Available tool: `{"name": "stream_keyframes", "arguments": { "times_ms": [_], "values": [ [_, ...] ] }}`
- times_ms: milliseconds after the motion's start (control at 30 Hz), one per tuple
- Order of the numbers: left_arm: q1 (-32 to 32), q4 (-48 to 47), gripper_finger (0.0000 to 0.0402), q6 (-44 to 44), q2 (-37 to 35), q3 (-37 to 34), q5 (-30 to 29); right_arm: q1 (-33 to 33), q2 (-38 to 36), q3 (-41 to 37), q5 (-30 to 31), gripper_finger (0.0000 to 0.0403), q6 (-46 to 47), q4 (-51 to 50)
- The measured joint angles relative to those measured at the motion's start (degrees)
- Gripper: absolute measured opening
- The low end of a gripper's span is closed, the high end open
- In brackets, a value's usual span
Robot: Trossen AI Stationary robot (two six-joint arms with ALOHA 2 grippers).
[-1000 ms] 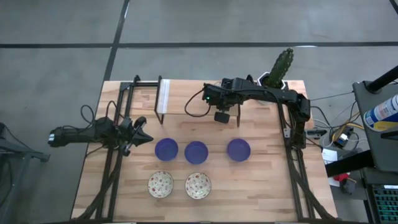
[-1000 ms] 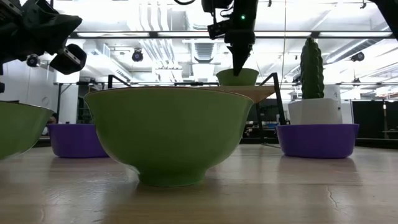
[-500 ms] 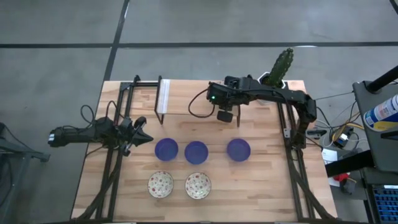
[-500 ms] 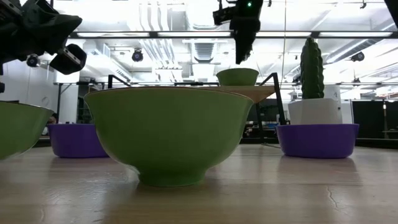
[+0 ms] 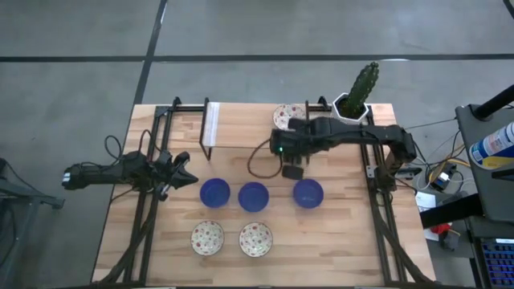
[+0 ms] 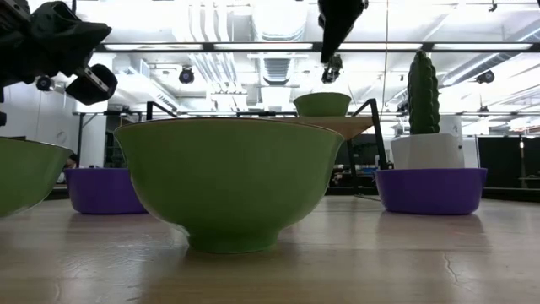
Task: Pick & Place Mini bowls
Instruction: Put the right blue bowl on the shelf
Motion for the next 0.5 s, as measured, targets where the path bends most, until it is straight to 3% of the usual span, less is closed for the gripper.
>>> {"name": "stream_keyframes", "arguments": {
  "times_ms": [500],
  "values": [
    [0.0,1.4,0.0000,-4.6,0.0,0.0,-3.3,20.3,0.0,-12.6,-3.7,0.0089,12.6,0.5]
  ]
}}
